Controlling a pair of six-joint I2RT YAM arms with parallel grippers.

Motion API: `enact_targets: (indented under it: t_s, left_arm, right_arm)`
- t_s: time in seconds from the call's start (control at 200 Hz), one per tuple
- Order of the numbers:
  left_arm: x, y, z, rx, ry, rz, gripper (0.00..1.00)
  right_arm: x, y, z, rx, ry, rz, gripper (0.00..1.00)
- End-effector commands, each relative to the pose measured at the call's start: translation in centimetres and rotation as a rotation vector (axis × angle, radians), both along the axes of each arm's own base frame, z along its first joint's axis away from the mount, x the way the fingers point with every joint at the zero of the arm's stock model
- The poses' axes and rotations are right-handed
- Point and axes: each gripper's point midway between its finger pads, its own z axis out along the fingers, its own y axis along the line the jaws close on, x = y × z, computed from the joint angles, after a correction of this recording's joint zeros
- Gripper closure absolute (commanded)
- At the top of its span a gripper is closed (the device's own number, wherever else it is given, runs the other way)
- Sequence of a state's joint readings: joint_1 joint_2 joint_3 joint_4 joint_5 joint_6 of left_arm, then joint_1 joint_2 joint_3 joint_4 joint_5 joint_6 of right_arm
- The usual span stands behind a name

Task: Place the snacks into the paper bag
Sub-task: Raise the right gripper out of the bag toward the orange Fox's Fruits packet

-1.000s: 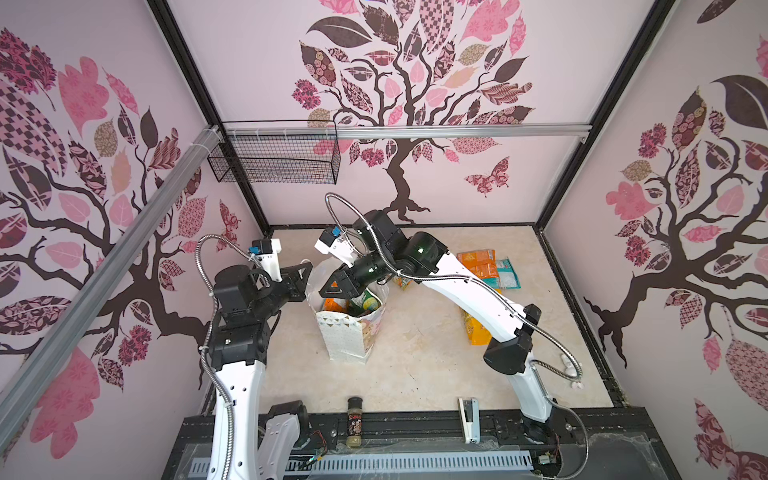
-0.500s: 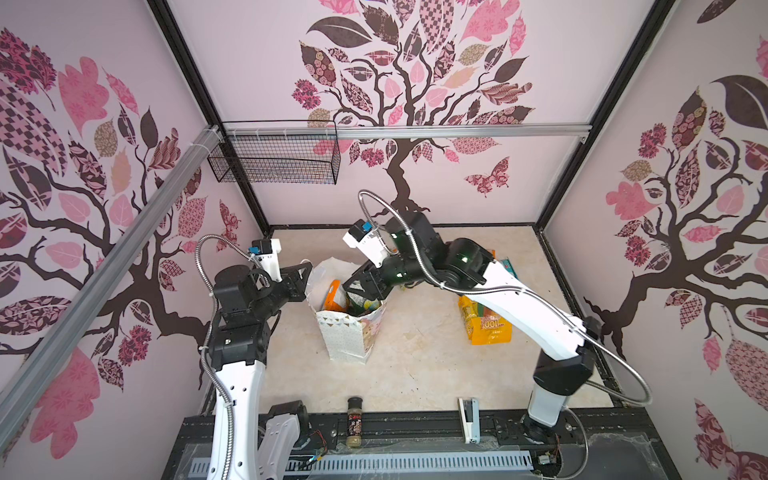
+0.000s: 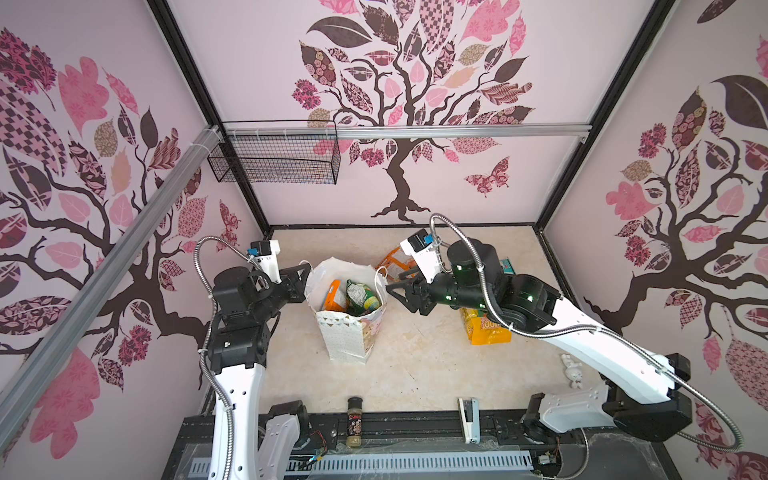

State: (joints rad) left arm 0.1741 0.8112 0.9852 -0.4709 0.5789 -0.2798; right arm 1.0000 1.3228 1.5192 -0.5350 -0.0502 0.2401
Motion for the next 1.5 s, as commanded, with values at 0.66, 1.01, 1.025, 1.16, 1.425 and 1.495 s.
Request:
enact_targets:
  t_s: [0.66, 1.01, 1.025, 1.16, 1.425, 1.495]
  left_arm:
    - [0.2, -0.3, -0.6, 0.006, 0.006, -0.024, 1.0]
    - [0.2, -0.2, -1.1, 0.007, 0.023, -0.021, 1.0]
    - [0.2, -0.2, -1.1, 0.008, 0.022, -0.021, 1.0]
    - [0.1, -0.2, -0.8, 0.014, 0.006, -0.02, 1.0]
    - [-0.1, -0.2, -0.7, 0.02, -0.005, -0.015, 1.0]
    - [0.0, -0.2, -0.8, 0.016, -0.006, -0.014, 1.0]
  right_arm:
    - [7.5, -11.8, -19.9, -0.244, 0.225, -0.488, 0.32]
    - [14.7, -4.6, -22.8, -0.292, 0.146, -0.378, 0.26]
    - [14.9, -4.5, -22.7, -0.293, 0.137, -0.379, 0.25]
    - [18.2, -3.4, -22.8, -0.302, 0.1, -0.385, 0.24]
    - [26.9, -1.7, -23.2, -0.358, 0.111, -0.352, 0.19]
    - [28.6, -1.3, -23.8, -0.394, 0.088, -0.356, 0.18]
